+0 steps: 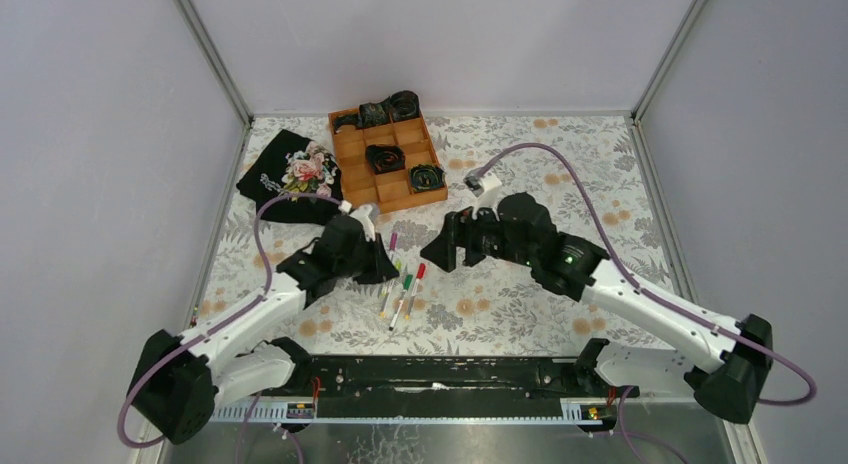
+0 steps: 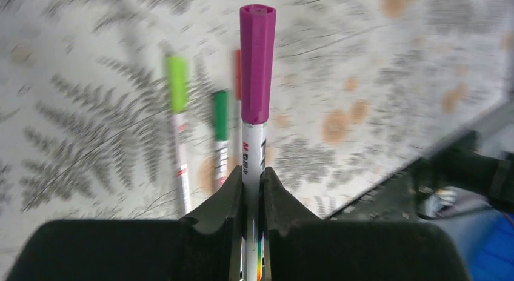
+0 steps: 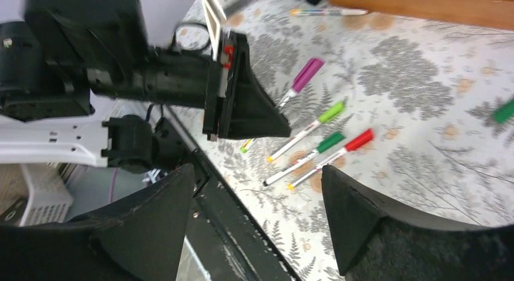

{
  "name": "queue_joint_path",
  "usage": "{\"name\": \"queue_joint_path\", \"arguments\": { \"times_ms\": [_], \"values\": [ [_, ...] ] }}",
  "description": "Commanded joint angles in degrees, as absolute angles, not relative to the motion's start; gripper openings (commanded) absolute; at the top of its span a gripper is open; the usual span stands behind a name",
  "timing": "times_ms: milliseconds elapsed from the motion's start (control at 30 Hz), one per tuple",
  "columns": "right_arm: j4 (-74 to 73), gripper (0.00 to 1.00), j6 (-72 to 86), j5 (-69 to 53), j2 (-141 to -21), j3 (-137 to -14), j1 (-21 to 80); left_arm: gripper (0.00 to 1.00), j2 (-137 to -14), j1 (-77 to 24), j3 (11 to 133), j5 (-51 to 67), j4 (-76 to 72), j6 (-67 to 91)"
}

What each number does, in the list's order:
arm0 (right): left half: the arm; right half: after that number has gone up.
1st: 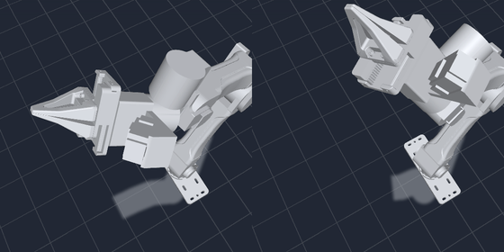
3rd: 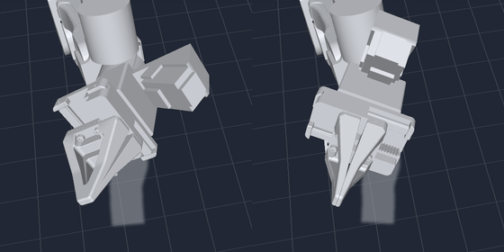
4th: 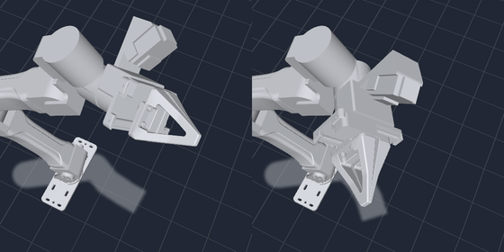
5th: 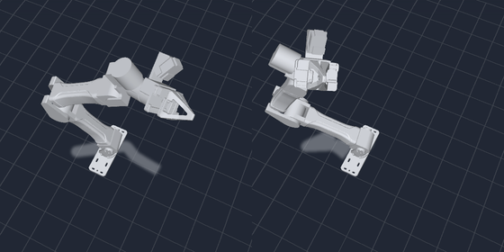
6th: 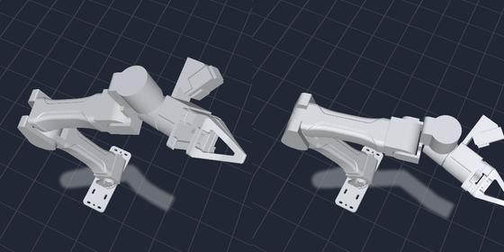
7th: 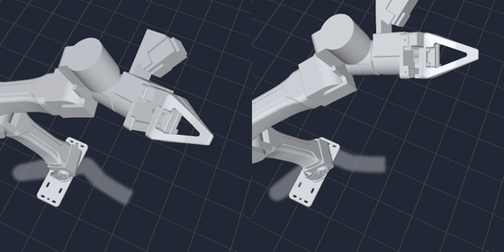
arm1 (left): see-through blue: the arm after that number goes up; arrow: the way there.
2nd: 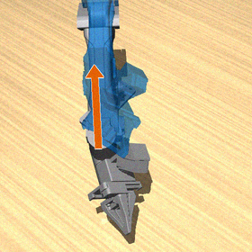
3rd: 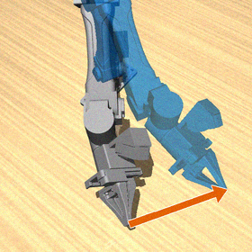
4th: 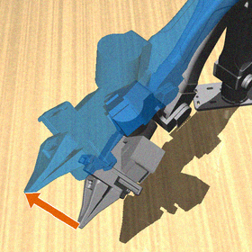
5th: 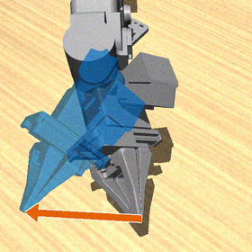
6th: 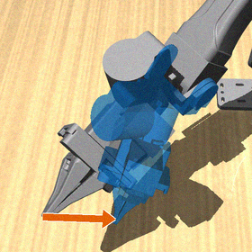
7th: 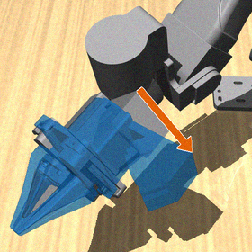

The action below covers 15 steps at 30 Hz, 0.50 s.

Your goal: Insert the pens into the pen caps

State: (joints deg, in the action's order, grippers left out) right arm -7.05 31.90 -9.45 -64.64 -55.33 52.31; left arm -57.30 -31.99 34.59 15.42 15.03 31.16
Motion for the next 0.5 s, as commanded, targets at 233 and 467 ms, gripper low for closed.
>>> {"name": "queue_joint_path", "arguments": {
  "times_ms": [233, 467],
  "values": [
    [-8.2, 0.82, 32.85, -1.97, -58.84, -49.22, 49.59, 0.06, -69.85, -37.45, 33.66, -4.9, 23.81, 37.08],
    [-8.07, 0.82, 33.02, -0.72, -57.96, -48.34, 49.48, 0.34, -71.18, -37.66, 33.45, -1.12, 19.02, 37.05]
  ]
}}
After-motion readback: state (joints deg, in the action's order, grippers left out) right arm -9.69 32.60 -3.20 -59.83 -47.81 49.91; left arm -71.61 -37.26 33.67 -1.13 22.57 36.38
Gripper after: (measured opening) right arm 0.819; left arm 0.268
